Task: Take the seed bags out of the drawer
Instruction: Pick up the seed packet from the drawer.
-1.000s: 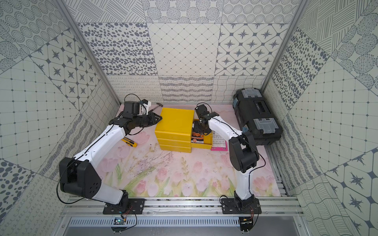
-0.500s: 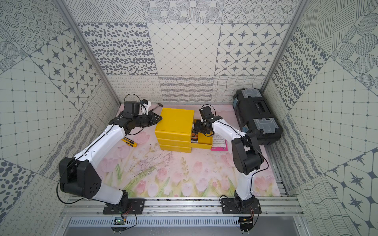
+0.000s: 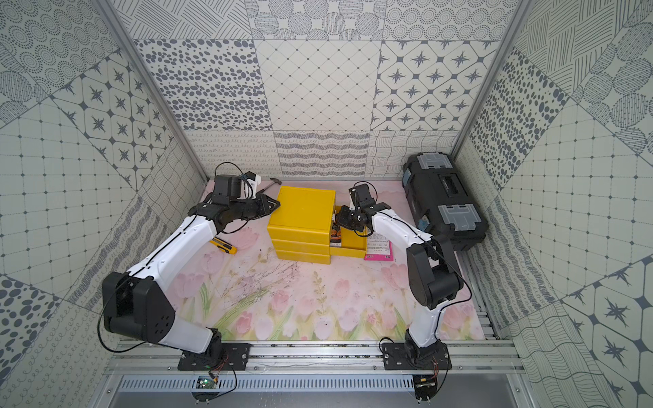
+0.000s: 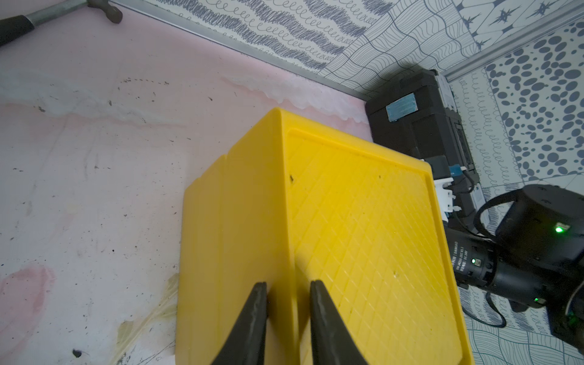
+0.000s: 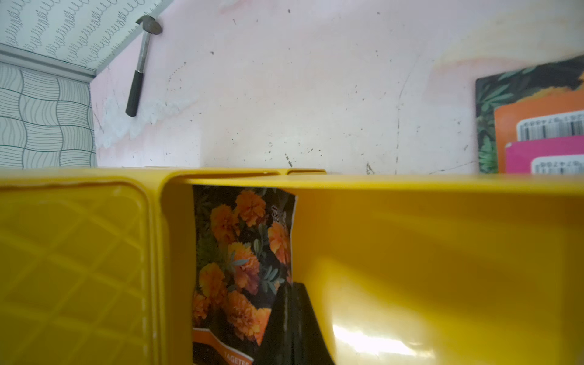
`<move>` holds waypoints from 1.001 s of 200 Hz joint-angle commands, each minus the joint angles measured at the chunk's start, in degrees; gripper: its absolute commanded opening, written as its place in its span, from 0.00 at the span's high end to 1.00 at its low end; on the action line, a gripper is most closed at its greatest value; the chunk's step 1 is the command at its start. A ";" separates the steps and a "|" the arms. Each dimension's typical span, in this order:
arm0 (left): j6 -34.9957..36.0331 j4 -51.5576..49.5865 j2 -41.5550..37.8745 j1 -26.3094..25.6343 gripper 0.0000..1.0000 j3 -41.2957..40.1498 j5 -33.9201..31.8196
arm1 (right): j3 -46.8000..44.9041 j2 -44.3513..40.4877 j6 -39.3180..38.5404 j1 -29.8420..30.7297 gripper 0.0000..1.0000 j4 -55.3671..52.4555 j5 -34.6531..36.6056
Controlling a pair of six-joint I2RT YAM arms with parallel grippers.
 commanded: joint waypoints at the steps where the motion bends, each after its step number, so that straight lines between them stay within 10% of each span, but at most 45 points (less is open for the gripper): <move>1: 0.54 -13.41 1.40 -0.38 0.74 -1.22 0.36 | -0.84 -2.80 0.83 -0.12 1.00 1.91 -2.19; 200: 0.85 -13.71 1.62 -0.27 0.75 -0.92 0.11 | 8.83 -14.98 -15.22 -14.76 1.00 -19.21 -2.62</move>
